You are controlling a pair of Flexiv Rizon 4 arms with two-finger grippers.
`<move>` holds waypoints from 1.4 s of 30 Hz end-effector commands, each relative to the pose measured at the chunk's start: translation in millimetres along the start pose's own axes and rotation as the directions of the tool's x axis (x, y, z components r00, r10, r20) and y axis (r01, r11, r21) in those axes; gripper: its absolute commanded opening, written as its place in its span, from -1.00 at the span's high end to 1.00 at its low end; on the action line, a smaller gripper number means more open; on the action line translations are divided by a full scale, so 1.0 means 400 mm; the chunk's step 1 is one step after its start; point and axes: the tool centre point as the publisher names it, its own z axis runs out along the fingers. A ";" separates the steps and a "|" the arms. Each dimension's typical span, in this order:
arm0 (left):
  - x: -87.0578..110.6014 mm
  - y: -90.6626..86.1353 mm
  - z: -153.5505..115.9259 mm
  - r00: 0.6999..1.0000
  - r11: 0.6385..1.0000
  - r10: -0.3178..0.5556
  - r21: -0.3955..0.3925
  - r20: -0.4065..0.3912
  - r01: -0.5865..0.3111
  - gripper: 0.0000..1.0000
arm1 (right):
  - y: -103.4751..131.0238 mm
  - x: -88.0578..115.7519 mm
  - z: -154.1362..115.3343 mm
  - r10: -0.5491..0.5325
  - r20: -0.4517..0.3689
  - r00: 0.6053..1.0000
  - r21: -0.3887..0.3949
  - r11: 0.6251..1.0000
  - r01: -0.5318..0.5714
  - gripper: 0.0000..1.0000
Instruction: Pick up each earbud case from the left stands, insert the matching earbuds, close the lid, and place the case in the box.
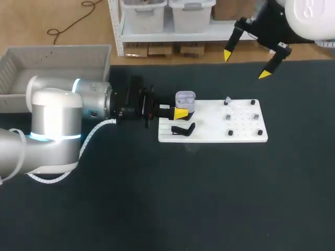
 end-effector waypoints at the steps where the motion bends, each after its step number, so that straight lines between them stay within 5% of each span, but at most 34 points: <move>1: 0.001 -0.004 0.000 1.000 1.000 0.003 -0.006 0.001 -0.003 1.00 | -0.003 -0.017 0.040 -0.035 0.126 0.991 0.064 0.998 0.027 -1.00; 8: 0.001 -0.004 0.000 1.000 1.000 0.003 -0.006 0.001 -0.003 1.00 | -0.021 -0.056 0.103 -0.050 0.148 0.988 0.068 0.997 0.040 -1.00; 28: 0.001 -0.004 0.000 1.000 1.000 0.003 -0.006 0.001 -0.003 1.00 | -0.037 -0.036 0.251 -0.048 0.029 0.998 0.118 0.992 0.044 -1.00; 42: 0.001 -0.004 0.000 1.000 1.000 0.003 -0.006 0.001 -0.003 1.00 | -0.038 -0.035 0.257 -0.041 0.002 0.999 0.104 0.994 0.041 -1.00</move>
